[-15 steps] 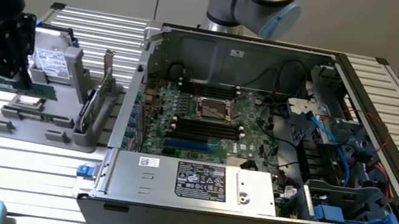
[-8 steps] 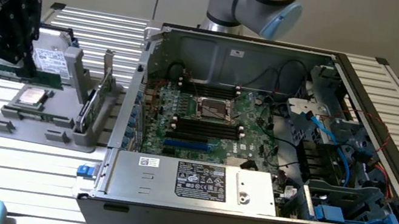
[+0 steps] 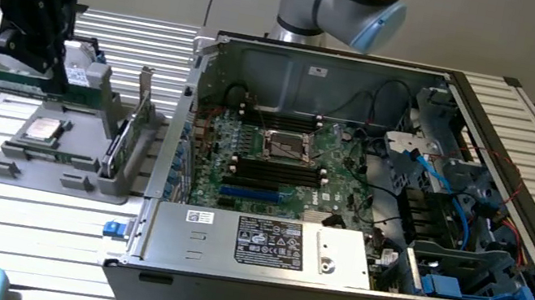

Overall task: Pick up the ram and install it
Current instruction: 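Pick up the ram and move it above insertion slot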

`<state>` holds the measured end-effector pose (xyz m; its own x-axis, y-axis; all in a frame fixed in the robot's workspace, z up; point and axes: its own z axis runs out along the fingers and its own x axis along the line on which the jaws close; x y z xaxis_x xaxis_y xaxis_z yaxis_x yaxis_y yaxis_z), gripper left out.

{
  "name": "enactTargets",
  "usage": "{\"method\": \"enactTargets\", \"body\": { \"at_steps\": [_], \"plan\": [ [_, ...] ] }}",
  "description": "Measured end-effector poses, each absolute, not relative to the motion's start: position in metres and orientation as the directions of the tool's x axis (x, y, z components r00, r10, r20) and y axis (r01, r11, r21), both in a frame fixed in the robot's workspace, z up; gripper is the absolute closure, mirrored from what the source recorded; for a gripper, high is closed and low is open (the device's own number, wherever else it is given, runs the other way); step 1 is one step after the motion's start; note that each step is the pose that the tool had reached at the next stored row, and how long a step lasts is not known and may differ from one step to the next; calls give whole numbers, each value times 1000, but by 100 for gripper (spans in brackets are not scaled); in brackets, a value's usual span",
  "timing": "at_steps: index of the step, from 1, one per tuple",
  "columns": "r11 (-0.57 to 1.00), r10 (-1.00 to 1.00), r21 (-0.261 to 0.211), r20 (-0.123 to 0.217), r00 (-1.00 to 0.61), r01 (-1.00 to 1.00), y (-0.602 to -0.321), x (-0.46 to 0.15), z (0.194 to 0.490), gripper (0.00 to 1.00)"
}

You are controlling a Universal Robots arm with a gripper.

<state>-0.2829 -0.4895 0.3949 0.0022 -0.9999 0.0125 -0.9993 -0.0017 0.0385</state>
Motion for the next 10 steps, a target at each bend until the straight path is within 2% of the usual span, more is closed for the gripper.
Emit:
{"method": "enactTargets", "body": {
  "at_steps": [10],
  "plan": [
    [-2, -1000, 42, 12, 2, -999, -490, -237, 403, 87]
  ]
}}
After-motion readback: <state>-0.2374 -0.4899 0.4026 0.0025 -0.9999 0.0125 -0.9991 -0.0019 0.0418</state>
